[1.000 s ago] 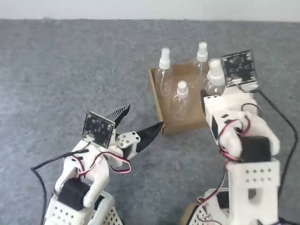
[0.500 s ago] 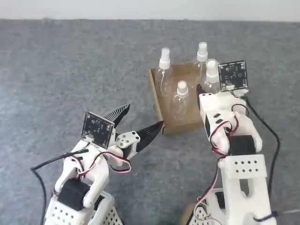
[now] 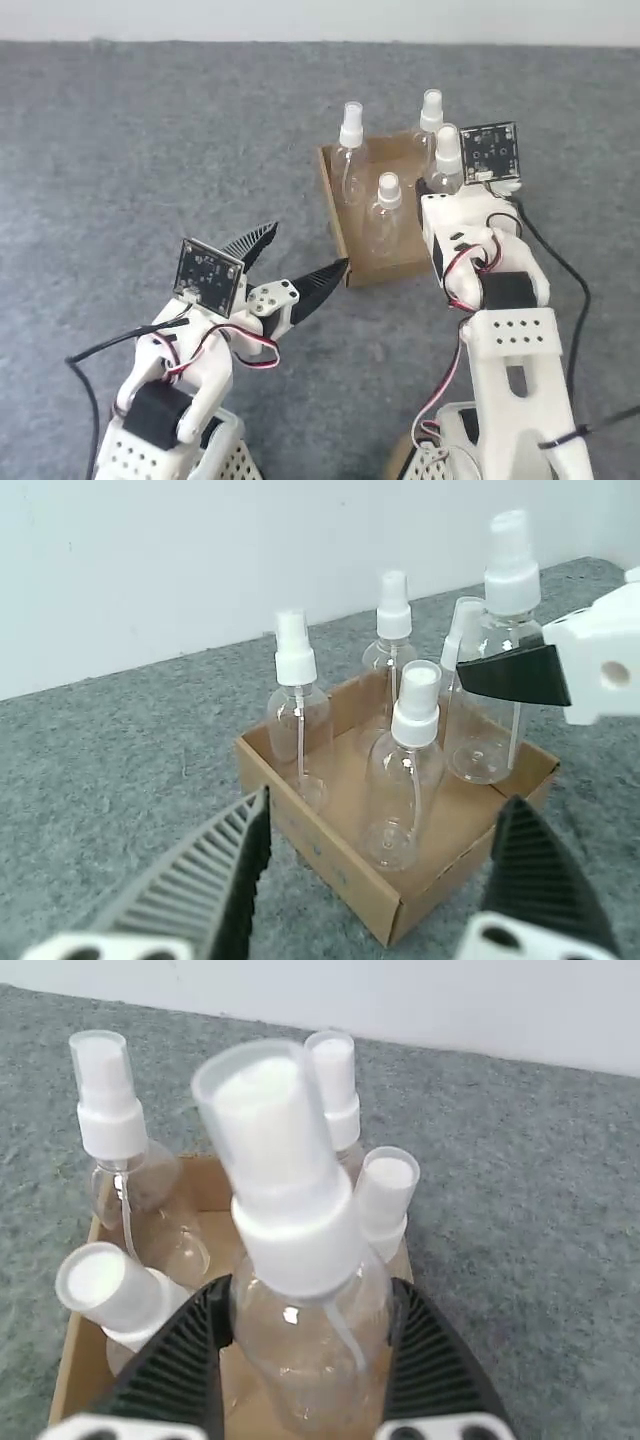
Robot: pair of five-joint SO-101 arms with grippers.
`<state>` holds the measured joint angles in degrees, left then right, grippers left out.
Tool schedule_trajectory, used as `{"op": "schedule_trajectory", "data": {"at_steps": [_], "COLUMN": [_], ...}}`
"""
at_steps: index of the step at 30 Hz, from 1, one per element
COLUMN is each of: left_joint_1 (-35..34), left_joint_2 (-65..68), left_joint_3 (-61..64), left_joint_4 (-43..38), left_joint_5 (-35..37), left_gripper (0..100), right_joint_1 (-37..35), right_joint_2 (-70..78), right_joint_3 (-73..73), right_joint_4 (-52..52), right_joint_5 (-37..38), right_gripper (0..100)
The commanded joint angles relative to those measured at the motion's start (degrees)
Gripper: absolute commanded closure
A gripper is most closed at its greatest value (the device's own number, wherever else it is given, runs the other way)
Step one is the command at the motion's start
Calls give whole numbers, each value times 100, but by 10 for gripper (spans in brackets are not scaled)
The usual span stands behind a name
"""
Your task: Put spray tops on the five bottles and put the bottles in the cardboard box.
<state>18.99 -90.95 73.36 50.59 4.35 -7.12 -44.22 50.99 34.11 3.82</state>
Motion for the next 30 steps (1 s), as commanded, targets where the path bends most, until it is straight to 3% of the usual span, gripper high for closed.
{"op": "schedule_trajectory", "data": {"at_steps": [1, 30], "left_joint_1": [-9, -9], "left_joint_2": [-70, -70], "left_joint_3": [-22, -22], "left_joint_4": [-141, -132], "left_joint_5": [-9, -9], "left_gripper": [670, 670], "right_joint_1": [4, -180], "right_joint_2": [-40, 593], "right_joint_3": [-44, 387], "right_joint_4": [-136, -936], "right_joint_5": [-62, -70], "right_gripper": [992, 992]}}
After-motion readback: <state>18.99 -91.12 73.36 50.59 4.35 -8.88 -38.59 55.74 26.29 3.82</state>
